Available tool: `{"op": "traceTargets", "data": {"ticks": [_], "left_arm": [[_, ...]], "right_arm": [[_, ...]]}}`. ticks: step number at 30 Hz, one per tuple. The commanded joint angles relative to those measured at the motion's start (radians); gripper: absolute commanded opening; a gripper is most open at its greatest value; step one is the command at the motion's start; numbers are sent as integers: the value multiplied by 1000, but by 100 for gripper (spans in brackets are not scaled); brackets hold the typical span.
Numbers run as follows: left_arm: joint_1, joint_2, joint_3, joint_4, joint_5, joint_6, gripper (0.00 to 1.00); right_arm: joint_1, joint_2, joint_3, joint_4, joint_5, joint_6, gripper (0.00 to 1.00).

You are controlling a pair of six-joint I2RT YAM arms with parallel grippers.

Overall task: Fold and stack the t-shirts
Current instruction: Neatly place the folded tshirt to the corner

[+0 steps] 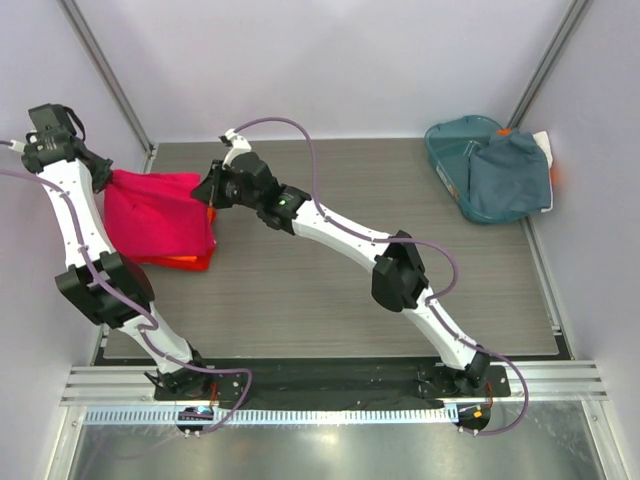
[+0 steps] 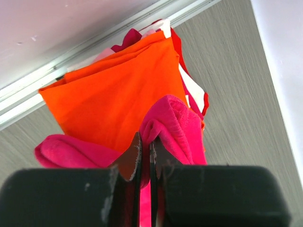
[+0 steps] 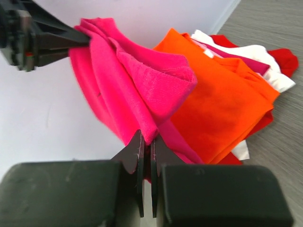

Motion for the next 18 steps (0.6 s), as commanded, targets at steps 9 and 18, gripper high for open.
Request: {"op": "traceTargets", "data": {"ticks": [9, 18], "left_arm": [[64, 26, 159, 101, -57, -36, 0], [131, -17, 155, 104, 28, -75, 0]], "right_arm": [[-33, 25, 15, 35, -52, 66, 1], [1, -81, -91, 100, -26, -16, 1]]}}
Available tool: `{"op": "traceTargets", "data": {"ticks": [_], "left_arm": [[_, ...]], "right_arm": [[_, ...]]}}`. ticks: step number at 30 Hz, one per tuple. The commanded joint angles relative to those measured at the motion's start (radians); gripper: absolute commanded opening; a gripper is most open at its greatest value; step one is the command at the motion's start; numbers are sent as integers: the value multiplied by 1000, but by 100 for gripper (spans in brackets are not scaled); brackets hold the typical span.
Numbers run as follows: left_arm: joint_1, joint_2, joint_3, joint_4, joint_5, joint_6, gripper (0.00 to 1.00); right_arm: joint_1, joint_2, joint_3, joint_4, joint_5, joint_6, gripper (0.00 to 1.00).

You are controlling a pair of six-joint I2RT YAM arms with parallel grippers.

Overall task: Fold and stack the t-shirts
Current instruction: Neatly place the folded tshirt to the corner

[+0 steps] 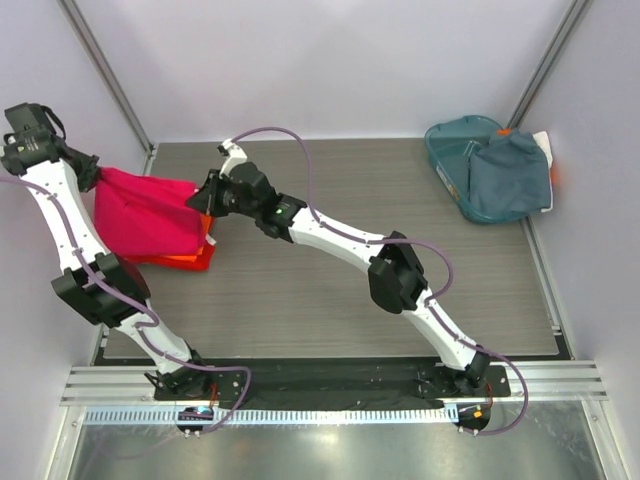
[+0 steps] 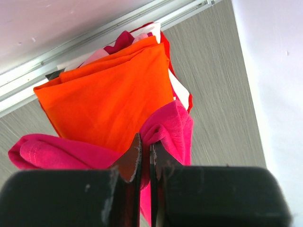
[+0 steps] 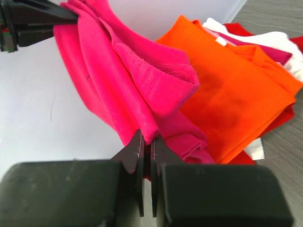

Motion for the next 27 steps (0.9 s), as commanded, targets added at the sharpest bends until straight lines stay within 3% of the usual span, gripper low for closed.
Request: {"op": "traceTargets", "data": {"ticks": [1, 27], "left_arm": [[69, -59, 51, 154, -68, -25, 0], [68, 144, 109, 257, 33, -98, 0]], "right_arm": [[3, -111, -17, -14, 19, -59, 1], [16, 39, 53, 66, 94, -35, 1]]}}
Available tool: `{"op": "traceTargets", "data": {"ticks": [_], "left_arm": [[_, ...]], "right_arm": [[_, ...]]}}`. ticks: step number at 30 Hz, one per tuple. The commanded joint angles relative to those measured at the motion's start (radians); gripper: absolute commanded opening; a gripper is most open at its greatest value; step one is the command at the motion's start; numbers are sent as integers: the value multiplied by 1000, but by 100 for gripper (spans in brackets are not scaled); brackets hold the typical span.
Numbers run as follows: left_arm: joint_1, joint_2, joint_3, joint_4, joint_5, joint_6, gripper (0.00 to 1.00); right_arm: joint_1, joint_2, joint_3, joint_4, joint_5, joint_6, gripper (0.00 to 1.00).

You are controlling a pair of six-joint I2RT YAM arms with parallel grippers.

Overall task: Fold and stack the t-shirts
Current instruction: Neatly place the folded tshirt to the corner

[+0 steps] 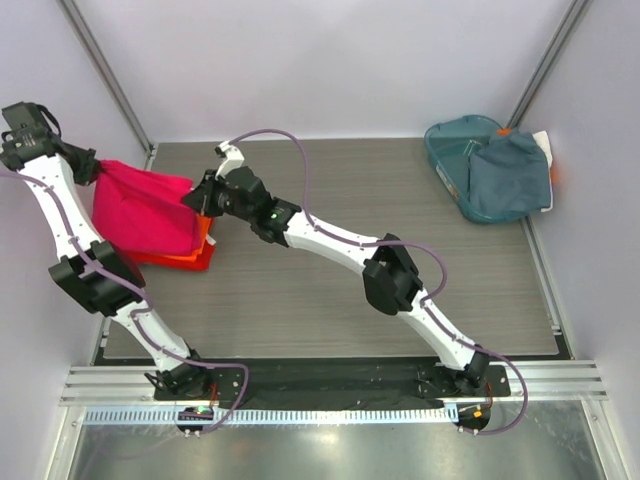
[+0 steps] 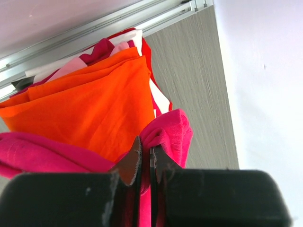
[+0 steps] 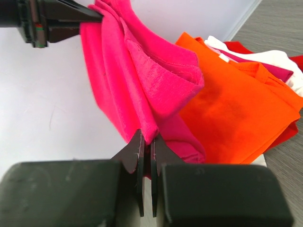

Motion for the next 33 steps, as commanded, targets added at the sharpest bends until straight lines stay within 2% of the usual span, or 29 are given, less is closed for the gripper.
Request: {"op": "traceTargets", "data": {"ticks": [1, 3, 4, 5, 6, 7, 8, 9, 11, 12, 13, 14, 18, 21, 25, 29, 33], "left_arm": [[29, 38, 39, 239, -99, -16, 0], [26, 56, 57, 236, -101, -22, 0], [25, 61, 71, 241, -99, -27, 3], [24, 63, 74, 239, -101, -39, 9], [22, 61, 71, 242, -115, -45, 37], [21, 56, 62, 253, -115, -50, 48], [19, 56, 60, 255, -113, -50, 55], [21, 56, 62, 252, -107, -46, 60], [18, 55, 66, 242, -106, -39, 64], [18, 52, 63, 242, -106, -39, 71], [15, 46, 48, 245, -95, -38, 73], [13, 35, 37, 267, -90, -38, 80], [1, -2, 4, 278, -84, -44, 82], [-14, -98, -99, 323, -90, -41, 82], [-57, -267, -323, 418, -90, -30, 81], [-154, -399, -473, 451, -130, 55, 78], [-283, -433, -556, 434, -193, 129, 75]], "right_arm": [[-15, 27, 35, 8, 25, -1, 1], [-24, 41, 35, 31, 25, 29, 10], [-26, 54, 37, 39, 25, 34, 34], [-27, 61, 44, 40, 25, 40, 54], [-29, 64, 45, 30, 77, 42, 74], [-30, 59, 45, 25, 93, 31, 90], [-30, 53, 32, 25, 100, 22, 92], [-30, 47, 26, 27, 107, 11, 93], [-30, 16, -13, 31, 114, -7, 93], [-29, 2, -37, 59, 116, -12, 93], [-29, -13, -64, 79, 117, -15, 92], [-30, -40, -113, 96, 119, -16, 92], [-30, -68, -161, 117, 111, -41, 86], [-32, -97, -193, 111, 97, -73, 79], [-44, -183, -302, 146, 99, -85, 67], [-93, -316, -577, 273, 74, -40, 56], [-191, -436, -791, 425, 0, 28, 50]]}}
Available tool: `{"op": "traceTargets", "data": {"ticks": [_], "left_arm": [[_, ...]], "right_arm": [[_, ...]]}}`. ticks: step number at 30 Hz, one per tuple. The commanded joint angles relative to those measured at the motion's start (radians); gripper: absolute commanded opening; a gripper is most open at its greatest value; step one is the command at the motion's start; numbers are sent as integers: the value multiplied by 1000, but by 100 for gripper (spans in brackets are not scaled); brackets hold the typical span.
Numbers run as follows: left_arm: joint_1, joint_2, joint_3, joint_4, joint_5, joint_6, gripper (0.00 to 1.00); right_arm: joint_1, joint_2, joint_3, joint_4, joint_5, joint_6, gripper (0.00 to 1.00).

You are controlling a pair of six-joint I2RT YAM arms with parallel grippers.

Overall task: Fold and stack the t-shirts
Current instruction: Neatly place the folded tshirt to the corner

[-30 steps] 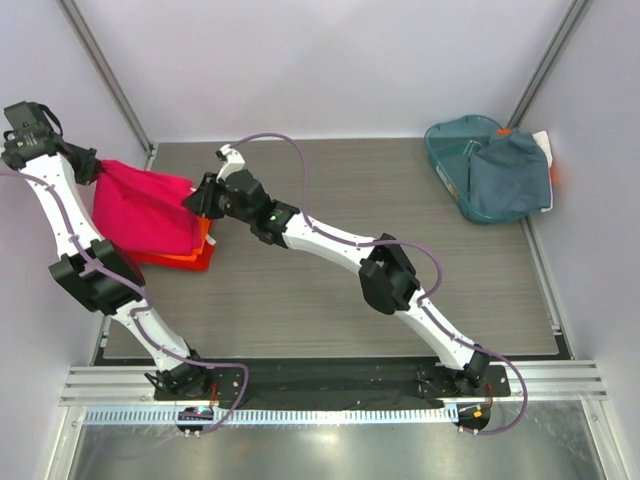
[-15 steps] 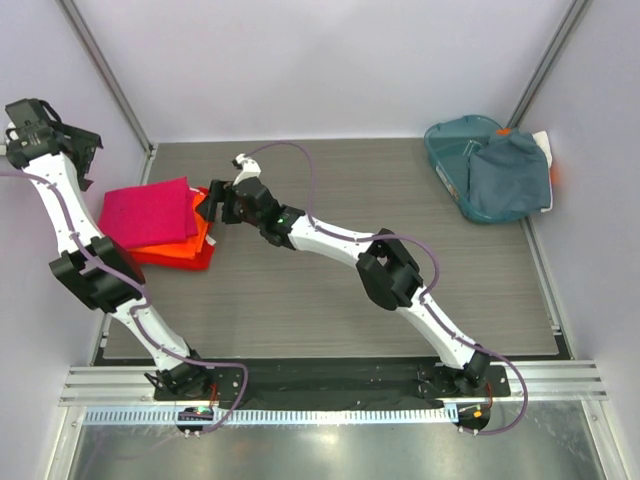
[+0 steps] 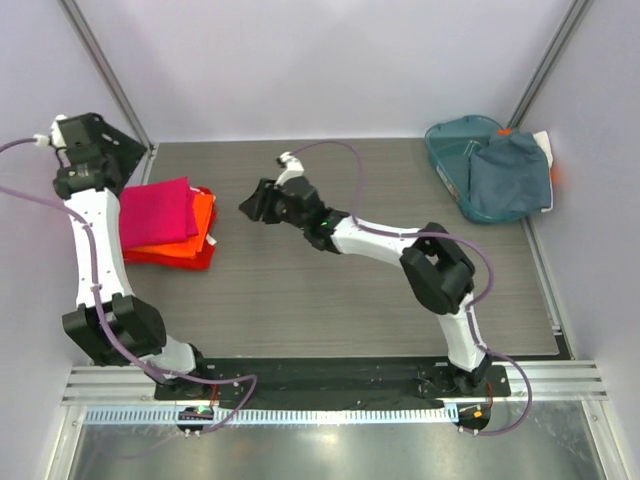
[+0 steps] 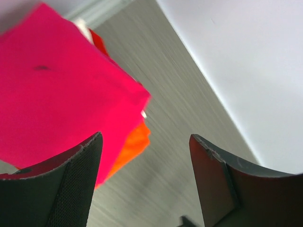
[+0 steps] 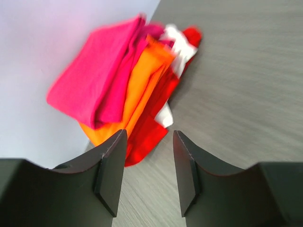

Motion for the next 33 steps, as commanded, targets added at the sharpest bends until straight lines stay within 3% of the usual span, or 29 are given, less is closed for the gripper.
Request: {"op": "traceTargets", "data": {"ticks": [1, 6, 9, 16, 20, 25, 33], "left_arm": [[-120, -8, -40, 42, -68, 105, 74], [-247, 90, 18, -89, -142, 270, 75], [-323, 182, 69, -181, -261, 347, 75], [-359, 282, 37, -178, -395, 418, 73], [-422, 324, 53, -179, -550, 464, 74], [-426, 402, 98, -207, -555, 476, 64], [-432, 451, 86, -193, -573, 492, 64]], "right_arm": [[-97, -133, -127, 210, -53, 69, 49], [-183, -221, -259, 248, -92, 69, 49], [-214, -253, -323, 303, -107, 106, 50], [-280, -239, -394, 424, -187, 218, 49], [-306, -221, -412, 492, -224, 274, 50], [-330, -205, -434, 546, -256, 333, 49], [-339, -181, -417, 549, -283, 356, 48]]}}
